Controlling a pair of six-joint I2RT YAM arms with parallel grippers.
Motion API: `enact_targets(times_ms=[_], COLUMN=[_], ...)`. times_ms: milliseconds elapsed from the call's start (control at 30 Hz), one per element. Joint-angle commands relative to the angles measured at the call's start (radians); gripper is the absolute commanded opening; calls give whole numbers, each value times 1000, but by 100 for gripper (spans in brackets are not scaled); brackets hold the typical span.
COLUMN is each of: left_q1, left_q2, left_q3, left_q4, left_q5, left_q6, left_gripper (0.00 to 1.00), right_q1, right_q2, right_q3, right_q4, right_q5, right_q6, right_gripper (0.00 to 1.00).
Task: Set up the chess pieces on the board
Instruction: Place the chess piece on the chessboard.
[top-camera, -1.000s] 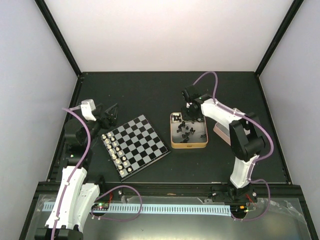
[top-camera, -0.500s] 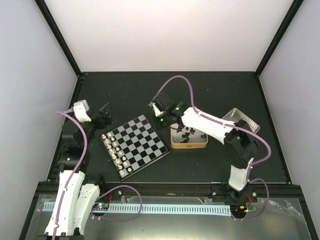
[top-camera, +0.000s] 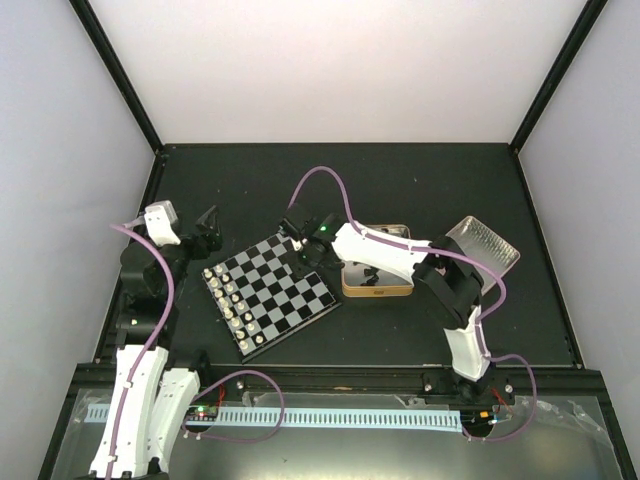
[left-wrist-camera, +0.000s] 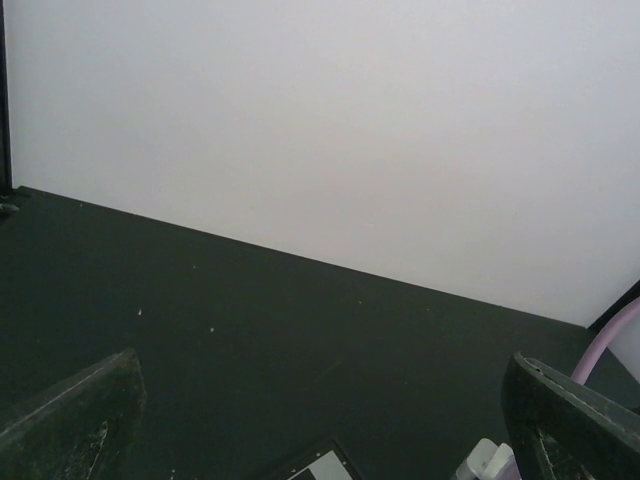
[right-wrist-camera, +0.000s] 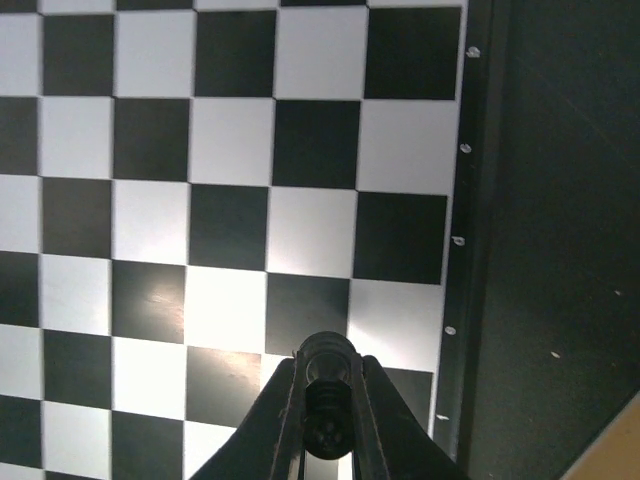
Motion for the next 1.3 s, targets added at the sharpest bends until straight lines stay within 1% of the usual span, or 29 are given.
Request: enact_targets(times_ms=[0, 367, 600, 667, 900, 1100, 1267], left_q1=[8, 7, 8, 6, 7, 7, 7], left_q2=[1, 9, 11, 12, 11, 6, 2], left_q3=[30, 23, 20, 20, 20, 24, 15], left_q4=[-2, 2, 6, 7, 4, 2, 26], left_q5=[-21, -21, -18, -18, -17, -8, 21], left_q6=[25, 28, 26, 26, 25, 18, -22], left_gripper=[99, 99, 99, 99, 99, 99, 99], right_q1=[2, 3, 2, 3, 2, -1, -52], right_q2=[30, 86, 96, 101, 51, -43, -176], right_q3=[34, 51, 38, 42, 39, 40, -45], right_q4=[-52, -48, -47, -50, -41, -17, 12], right_q5=[87, 108, 132, 132, 123, 88, 129], right_q6=[-18, -23, -20, -22, -39, -13, 65], right_gripper=[8, 8, 10, 13, 34, 42, 43])
